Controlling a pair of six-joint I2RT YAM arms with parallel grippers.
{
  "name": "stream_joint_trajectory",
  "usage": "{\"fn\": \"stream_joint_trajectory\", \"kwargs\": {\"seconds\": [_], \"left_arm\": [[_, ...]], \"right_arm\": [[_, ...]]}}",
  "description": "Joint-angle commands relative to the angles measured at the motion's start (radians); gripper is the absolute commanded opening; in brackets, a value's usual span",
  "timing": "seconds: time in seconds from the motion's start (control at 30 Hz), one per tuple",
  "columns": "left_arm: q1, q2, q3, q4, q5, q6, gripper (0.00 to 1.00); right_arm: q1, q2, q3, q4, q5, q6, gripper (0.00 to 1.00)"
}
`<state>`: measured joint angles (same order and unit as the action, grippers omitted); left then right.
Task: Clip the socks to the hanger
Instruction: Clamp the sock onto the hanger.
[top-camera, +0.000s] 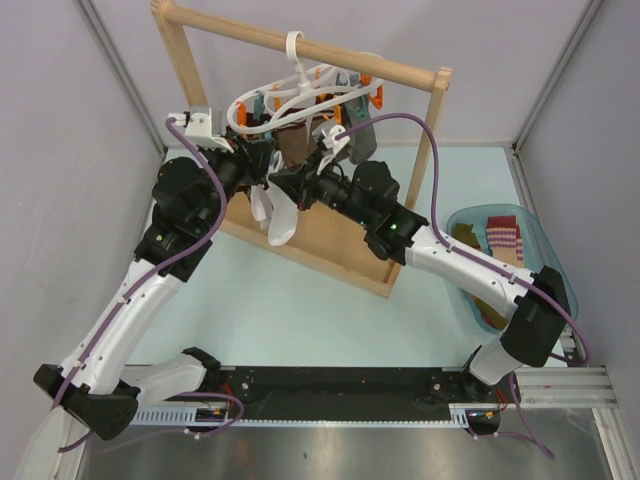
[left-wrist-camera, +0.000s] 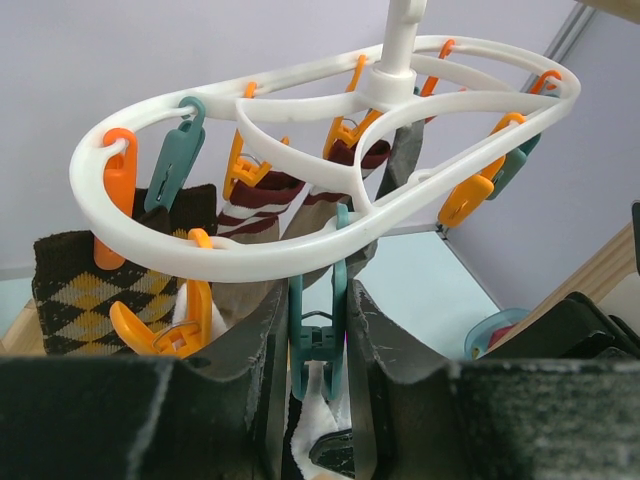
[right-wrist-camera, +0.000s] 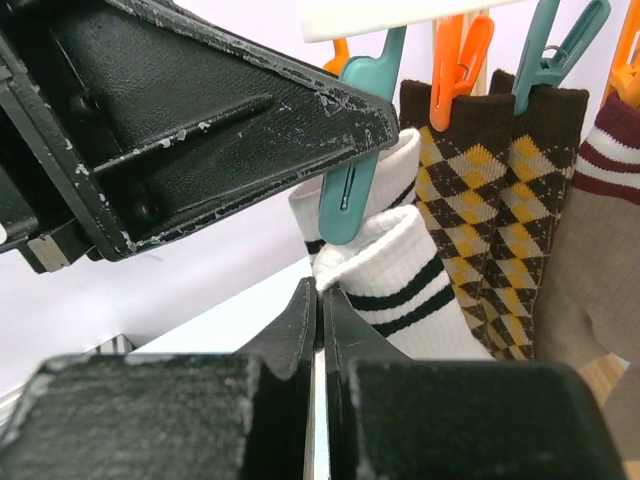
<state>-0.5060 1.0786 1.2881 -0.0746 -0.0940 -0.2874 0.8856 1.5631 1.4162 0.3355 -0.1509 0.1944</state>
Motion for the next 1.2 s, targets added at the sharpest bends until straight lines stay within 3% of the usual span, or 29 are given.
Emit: {"fn": "stream_joint_trajectory", "kwargs": {"seconds": [0.0, 1.17], "left_arm": [[-0.005, -0.025, -0.024, -0.034, 0.013, 0.014, 0.00], [-0.005, -0.025, -0.056, 0.002, 0.017, -0.018, 0.02]], "right_arm": [[-0.004, -0.044, 0.047, 0.071, -0.026, 0.030, 0.00], [-0.028, -0.032, 0.070, 0.161, -0.067, 0.177, 0.00]]}}
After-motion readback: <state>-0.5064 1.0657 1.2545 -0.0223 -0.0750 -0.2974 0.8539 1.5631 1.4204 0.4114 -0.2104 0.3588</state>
